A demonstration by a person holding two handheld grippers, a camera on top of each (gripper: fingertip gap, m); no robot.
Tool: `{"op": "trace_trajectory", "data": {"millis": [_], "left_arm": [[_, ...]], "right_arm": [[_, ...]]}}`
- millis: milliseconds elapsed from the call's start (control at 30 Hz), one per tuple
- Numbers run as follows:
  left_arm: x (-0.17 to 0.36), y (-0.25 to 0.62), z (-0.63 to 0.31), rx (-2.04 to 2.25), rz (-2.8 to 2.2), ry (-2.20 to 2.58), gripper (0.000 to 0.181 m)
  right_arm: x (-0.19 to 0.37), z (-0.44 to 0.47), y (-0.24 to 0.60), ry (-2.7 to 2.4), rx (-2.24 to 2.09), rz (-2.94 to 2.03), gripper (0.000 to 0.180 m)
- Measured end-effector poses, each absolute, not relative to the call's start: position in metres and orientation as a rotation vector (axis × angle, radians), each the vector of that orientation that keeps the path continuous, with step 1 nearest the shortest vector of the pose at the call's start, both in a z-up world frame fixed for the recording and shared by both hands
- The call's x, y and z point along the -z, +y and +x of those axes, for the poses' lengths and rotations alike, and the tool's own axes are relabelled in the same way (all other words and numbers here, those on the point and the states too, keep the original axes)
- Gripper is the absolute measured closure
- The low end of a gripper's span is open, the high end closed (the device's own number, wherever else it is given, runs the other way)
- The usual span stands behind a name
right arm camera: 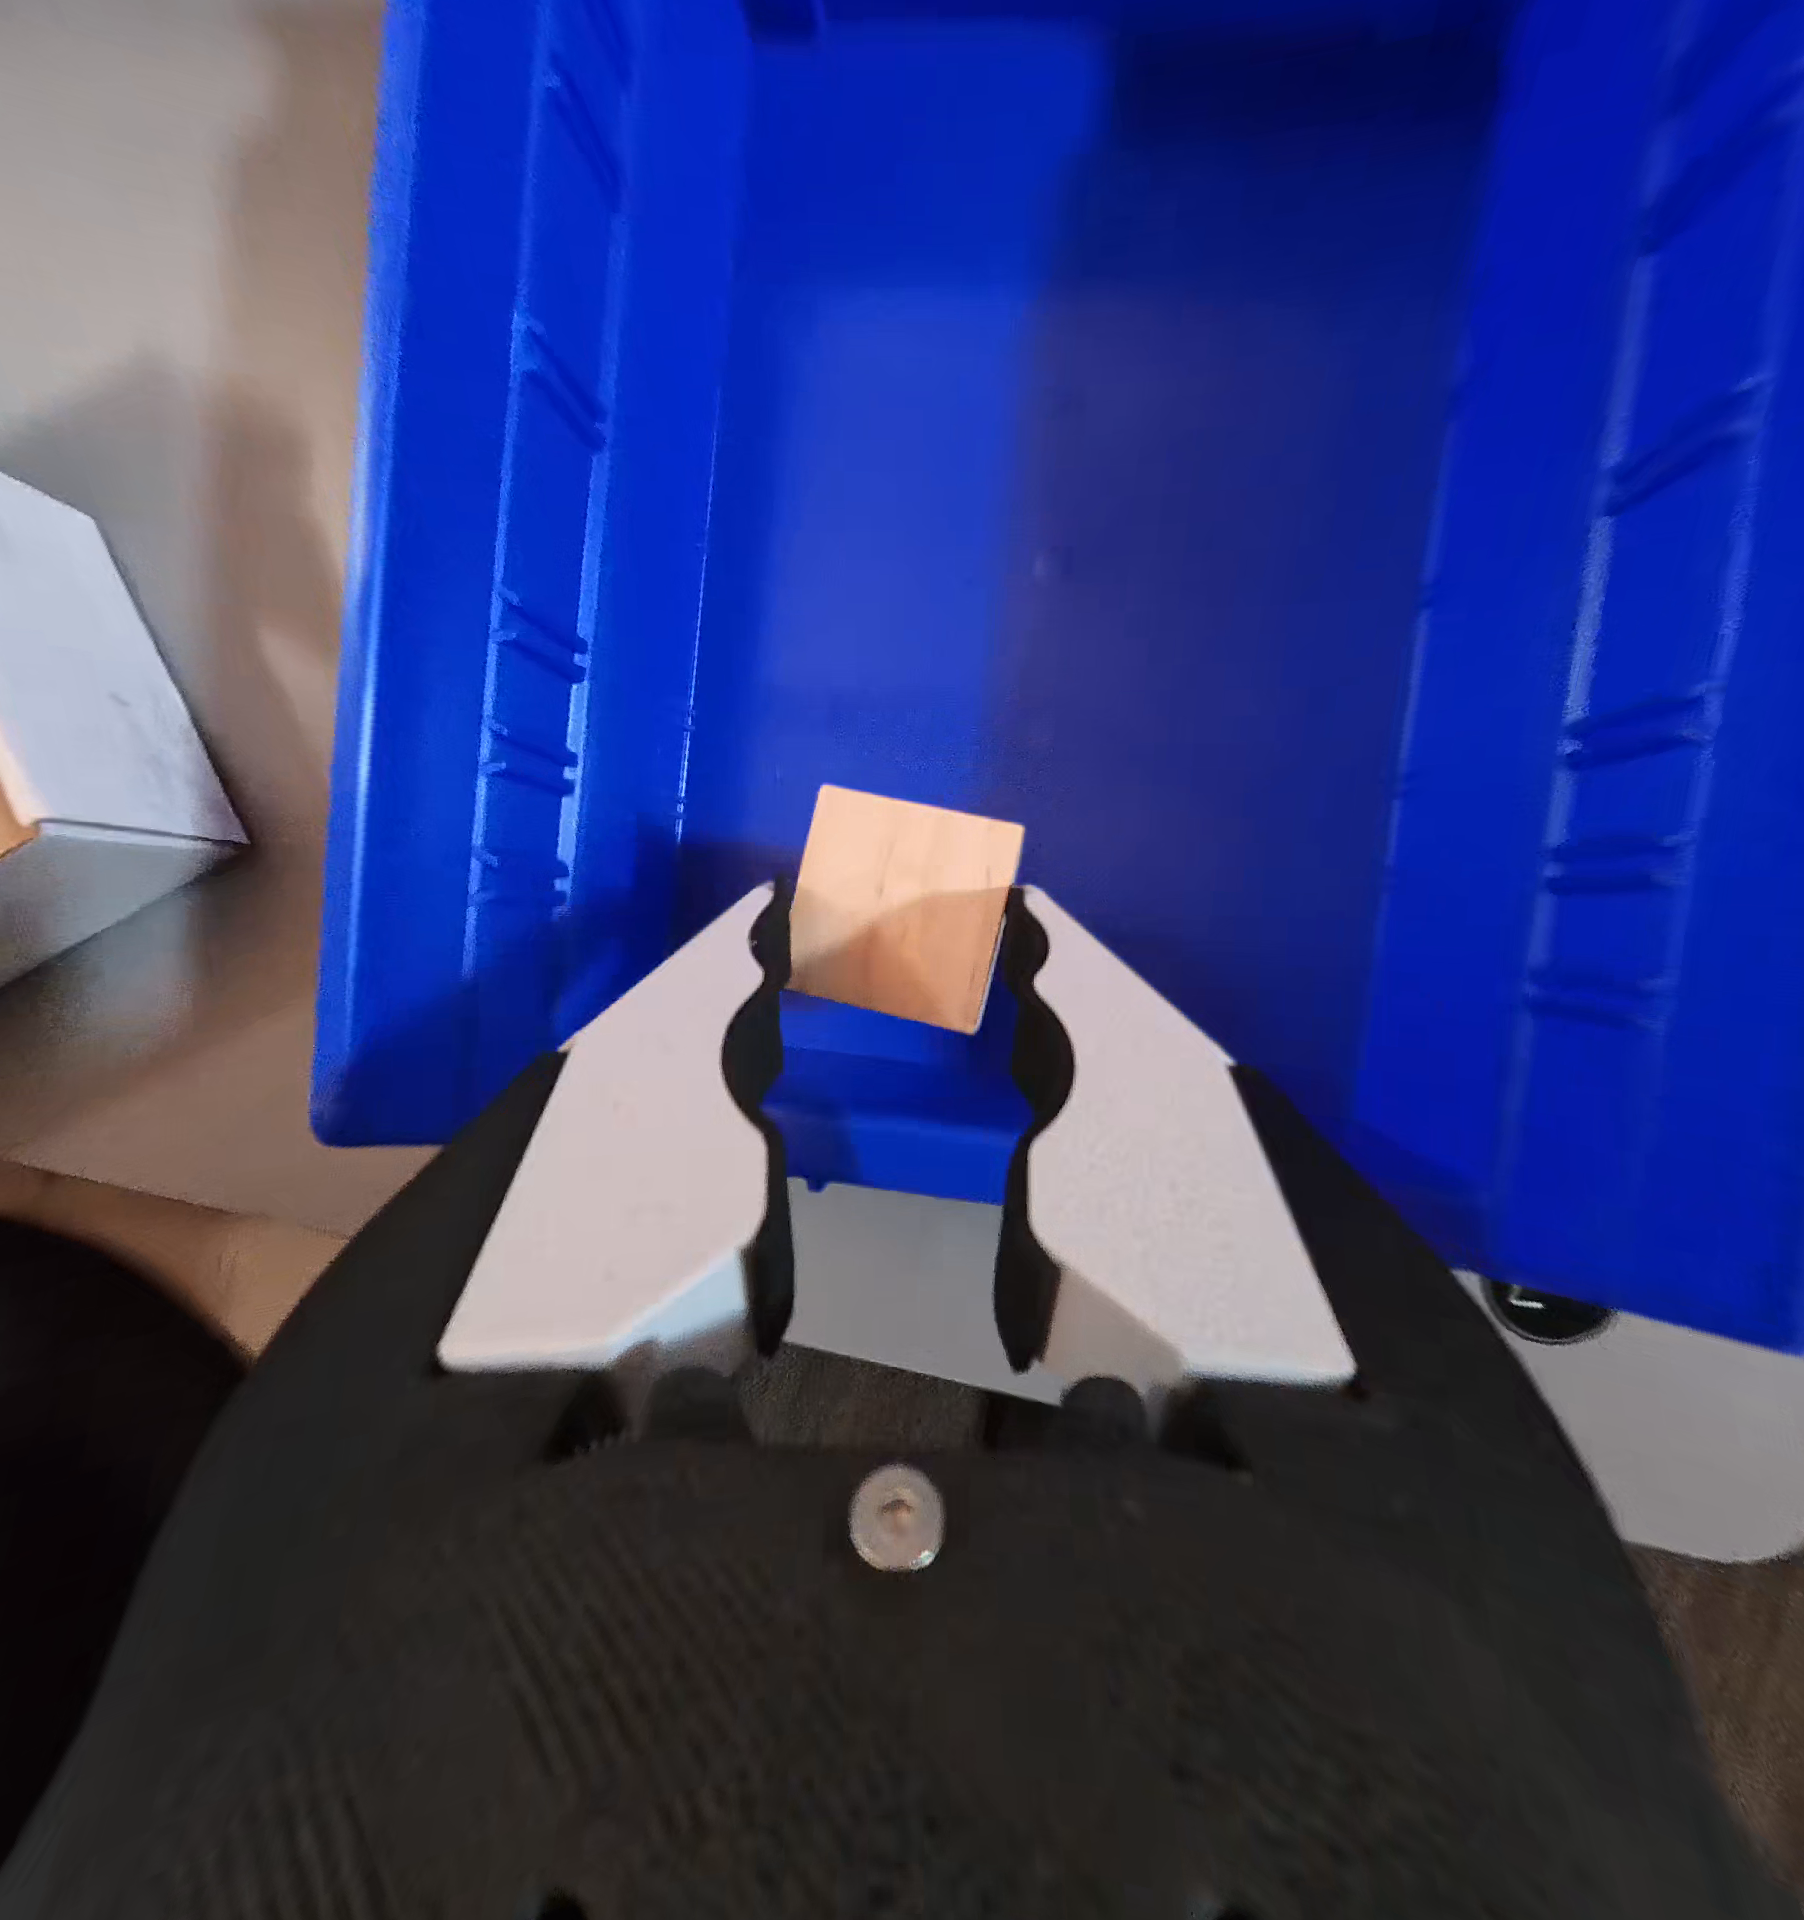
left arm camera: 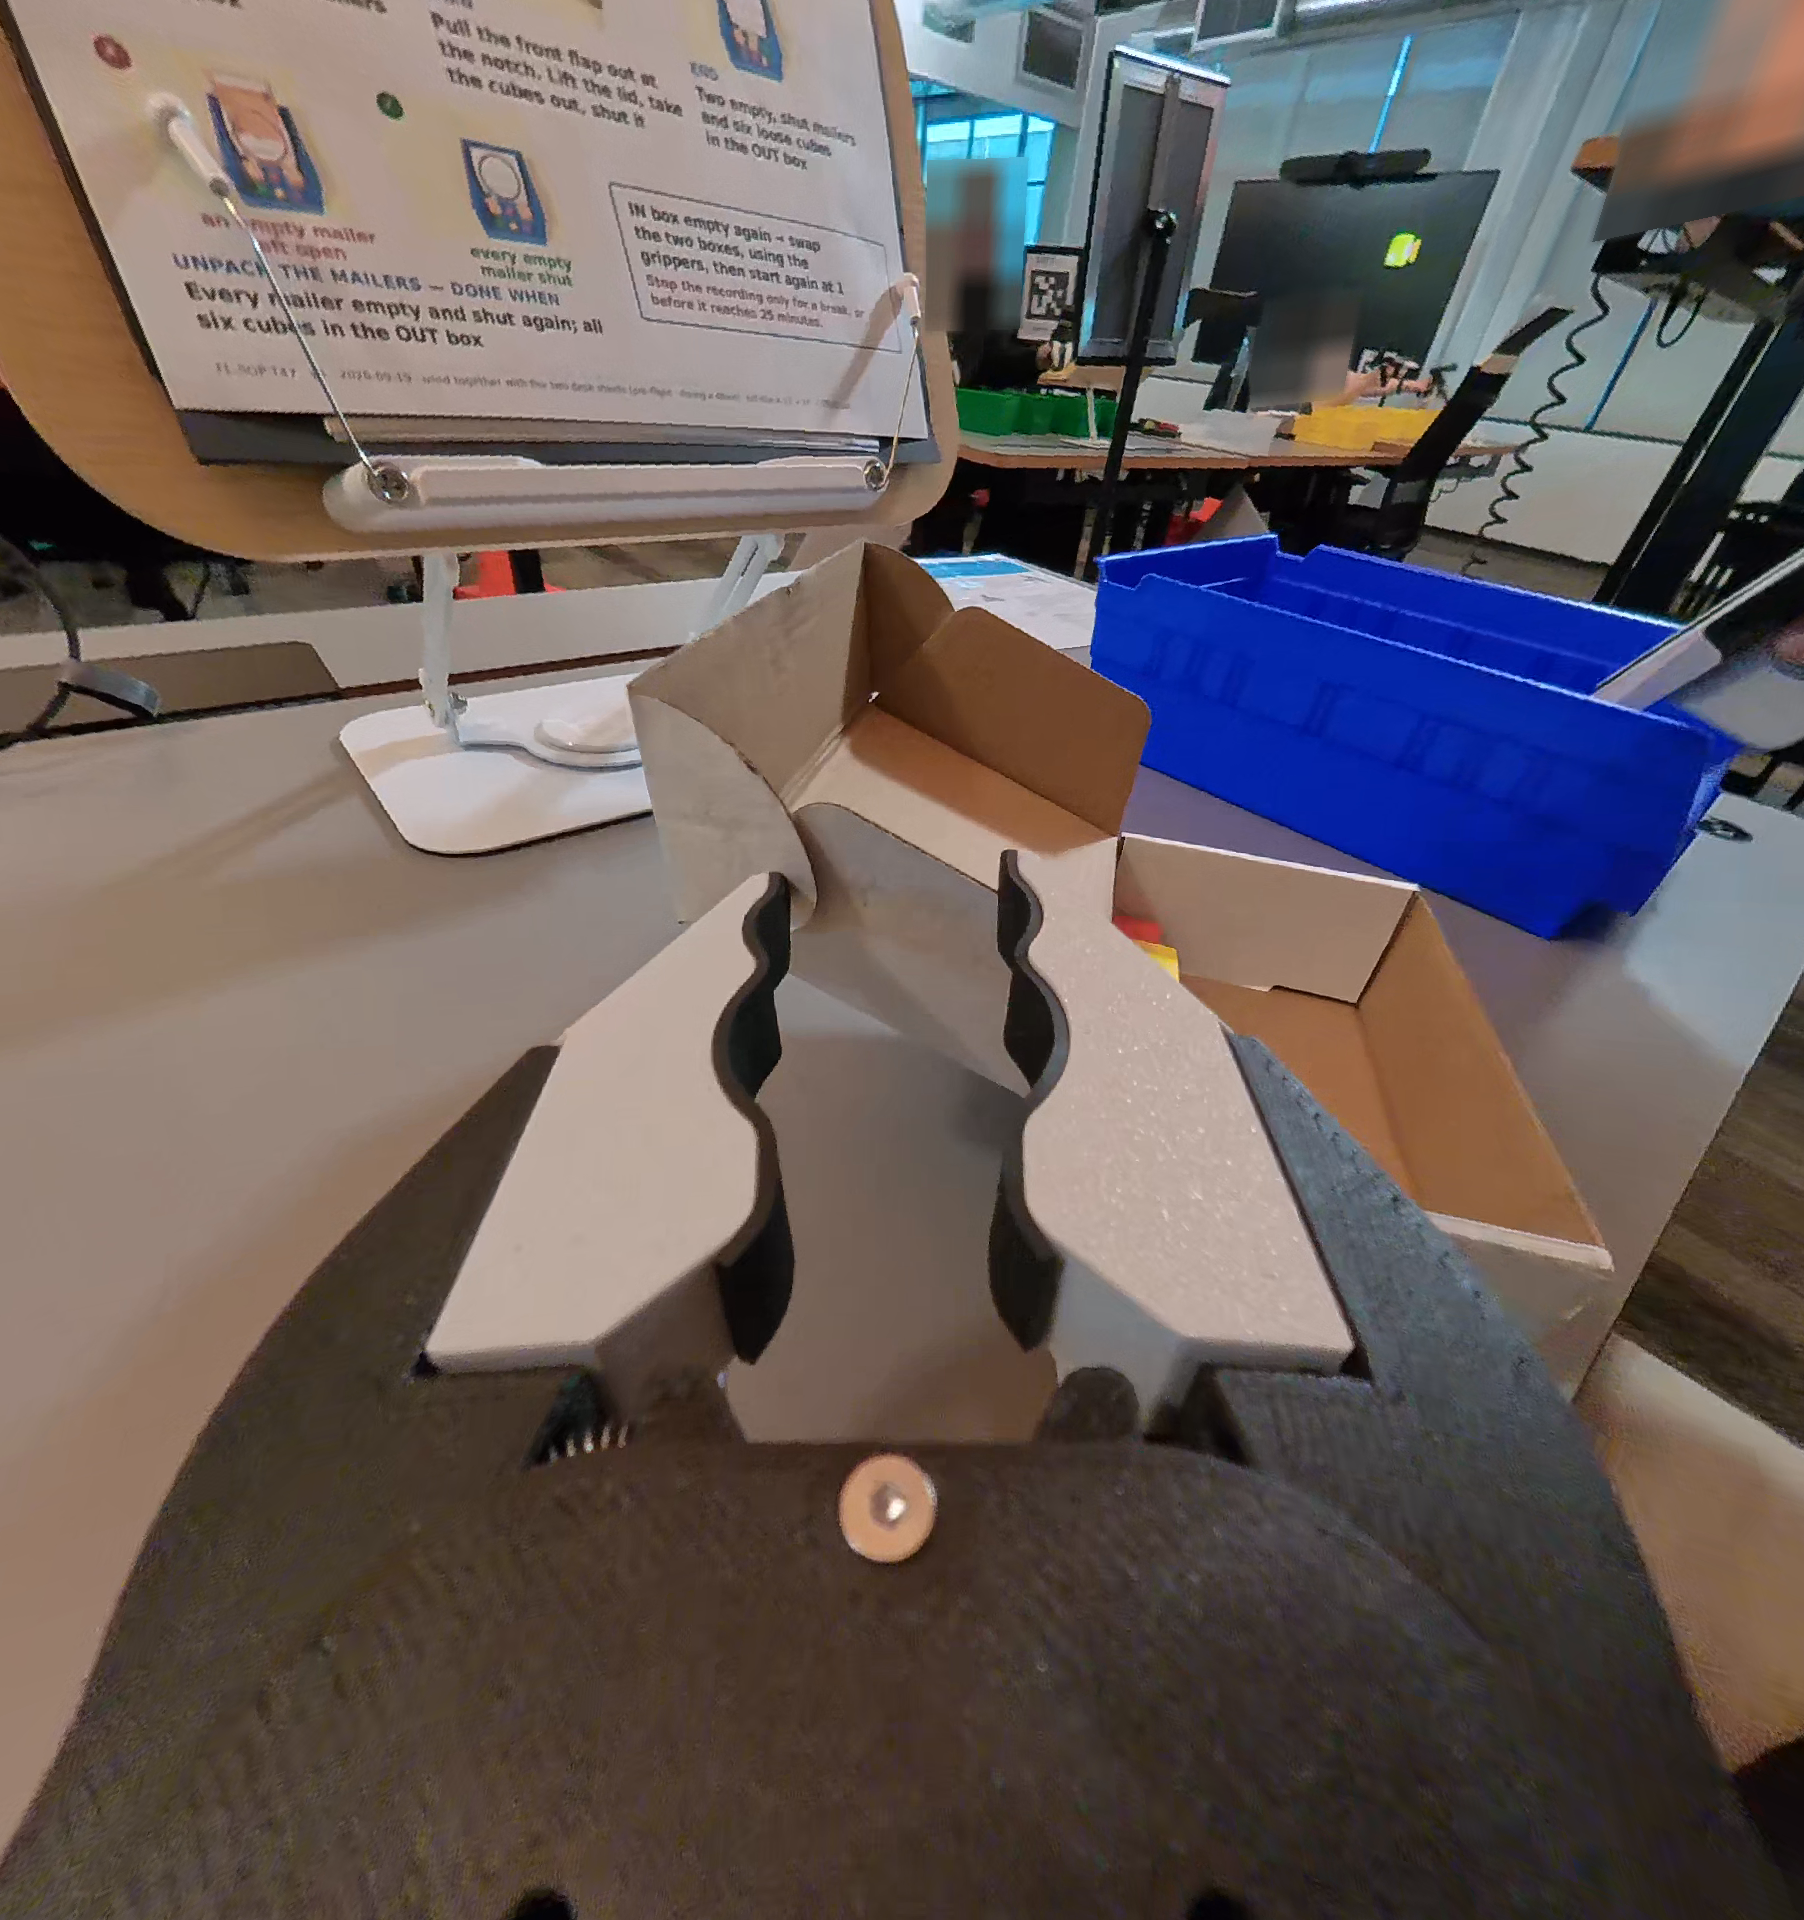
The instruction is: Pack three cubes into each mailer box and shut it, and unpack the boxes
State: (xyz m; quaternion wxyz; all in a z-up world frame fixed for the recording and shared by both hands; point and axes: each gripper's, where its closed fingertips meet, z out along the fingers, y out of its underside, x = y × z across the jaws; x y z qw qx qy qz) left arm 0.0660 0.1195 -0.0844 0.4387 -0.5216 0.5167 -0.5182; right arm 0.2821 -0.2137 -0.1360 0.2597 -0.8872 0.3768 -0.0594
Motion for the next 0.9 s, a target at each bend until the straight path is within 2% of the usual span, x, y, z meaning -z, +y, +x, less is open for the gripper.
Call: {"op": "trace_trajectory", "data": {"millis": [500,700,833,900], "left_arm": [[0.085,0.126,0.066,1.259,-1.304,1.267,0.136],[0.085,0.125,0.066,1.265,-1.31,1.261,0.136],[0.085,0.124,0.068,1.27,-1.309,1.258,0.136],[0.085,0.124,0.068,1.271,-1.311,1.254,0.135]], "right_arm": [[0.159,0.257,-0.212,0.983,0.044,-2.57,0.138],[0.095,0.266,-0.207,0.893,0.221,-2.401,0.131],[0.032,0.23,-0.136,0.553,0.202,-2.173,0.133],[0.023,0.191,-0.086,0.361,0.083,-2.114,0.135]]}}
